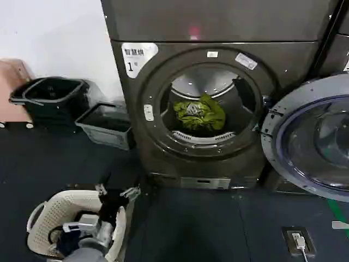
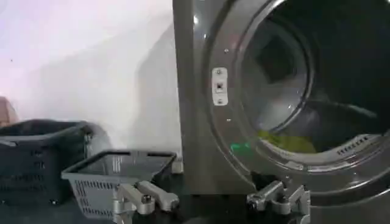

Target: Grasp the clothes from the dryer.

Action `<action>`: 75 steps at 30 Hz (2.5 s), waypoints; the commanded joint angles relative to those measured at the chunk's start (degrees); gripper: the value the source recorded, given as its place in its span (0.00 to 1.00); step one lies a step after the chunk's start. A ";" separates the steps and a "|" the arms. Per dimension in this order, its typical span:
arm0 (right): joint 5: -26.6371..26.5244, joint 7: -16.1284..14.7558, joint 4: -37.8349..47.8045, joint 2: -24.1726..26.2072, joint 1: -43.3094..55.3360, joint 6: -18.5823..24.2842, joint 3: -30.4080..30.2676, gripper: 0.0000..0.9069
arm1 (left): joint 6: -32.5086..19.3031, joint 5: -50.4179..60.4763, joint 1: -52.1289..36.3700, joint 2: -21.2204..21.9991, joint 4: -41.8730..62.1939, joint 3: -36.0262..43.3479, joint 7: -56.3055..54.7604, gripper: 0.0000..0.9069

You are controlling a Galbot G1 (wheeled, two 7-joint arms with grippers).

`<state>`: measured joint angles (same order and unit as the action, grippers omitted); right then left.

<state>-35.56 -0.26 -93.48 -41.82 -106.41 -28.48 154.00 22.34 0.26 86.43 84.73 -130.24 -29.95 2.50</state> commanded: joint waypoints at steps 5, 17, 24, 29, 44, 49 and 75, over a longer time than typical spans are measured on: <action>-1.03 0.04 -0.38 -0.23 0.26 1.65 -0.37 1.00 | -0.41 0.16 0.08 -0.14 -0.24 0.21 0.13 1.00; -1.46 -0.23 -0.51 -0.60 0.00 1.71 -0.11 1.00 | -0.53 0.20 0.42 -0.29 -0.63 0.52 0.10 1.00; -1.79 -0.40 -0.40 -0.18 0.18 1.66 0.19 1.00 | -0.45 0.15 0.06 -0.42 -0.40 0.05 0.15 1.00; -1.79 -0.58 -0.41 -0.22 0.35 1.63 0.12 1.00 | -0.46 0.34 0.08 -0.24 -0.18 0.21 0.15 1.00; -1.76 -0.95 -0.65 -0.41 0.27 1.67 0.23 1.00 | -1.90 0.60 -0.36 -0.13 -0.42 0.44 0.13 1.00; -1.74 -0.90 -0.63 -0.43 0.43 1.70 0.14 1.00 | -2.13 0.82 -0.43 -0.08 -0.45 0.44 -1.24 1.00; -7.60 0.85 -0.93 -0.53 -0.85 9.96 0.74 1.00 | -5.43 2.96 -1.10 -0.10 -1.78 1.13 -1.76 1.00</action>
<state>-42.61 0.47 -94.34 -42.30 -107.19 -19.70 154.61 17.12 3.11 85.63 84.58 -132.17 -28.91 0.69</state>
